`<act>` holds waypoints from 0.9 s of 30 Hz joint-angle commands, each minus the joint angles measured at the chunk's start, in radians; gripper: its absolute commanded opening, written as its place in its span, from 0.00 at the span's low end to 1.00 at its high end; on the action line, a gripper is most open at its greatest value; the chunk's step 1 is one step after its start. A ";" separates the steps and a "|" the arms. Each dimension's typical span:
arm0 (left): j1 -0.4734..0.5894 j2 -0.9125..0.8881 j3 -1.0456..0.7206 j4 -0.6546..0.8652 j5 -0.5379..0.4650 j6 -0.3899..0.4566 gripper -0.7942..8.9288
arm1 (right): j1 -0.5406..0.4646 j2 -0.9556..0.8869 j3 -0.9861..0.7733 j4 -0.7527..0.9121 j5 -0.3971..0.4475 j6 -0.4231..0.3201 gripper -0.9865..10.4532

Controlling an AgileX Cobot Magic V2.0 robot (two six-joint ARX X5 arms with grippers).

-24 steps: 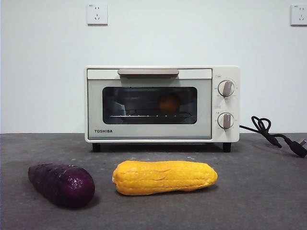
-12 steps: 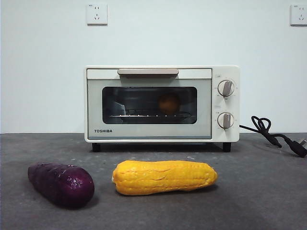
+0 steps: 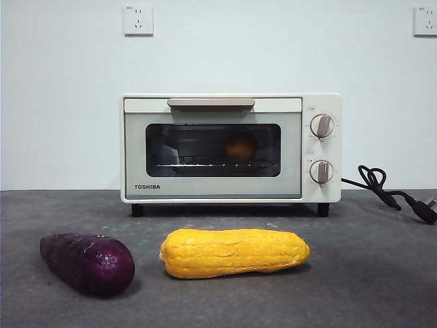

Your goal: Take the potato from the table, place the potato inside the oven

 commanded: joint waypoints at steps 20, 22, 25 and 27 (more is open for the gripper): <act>0.003 -0.002 -0.014 0.001 -0.002 -0.004 0.08 | 0.024 -0.058 -0.109 -0.079 0.150 0.103 0.09; 0.003 -0.002 -0.014 0.001 -0.002 -0.004 0.08 | 0.026 -0.058 -0.108 -0.076 0.151 0.106 0.09; 0.003 -0.002 -0.014 0.001 -0.002 -0.004 0.08 | 0.026 -0.058 -0.108 -0.076 0.151 0.106 0.09; 0.003 -0.002 -0.014 0.001 -0.002 -0.004 0.08 | 0.026 -0.058 -0.108 -0.076 0.151 0.106 0.09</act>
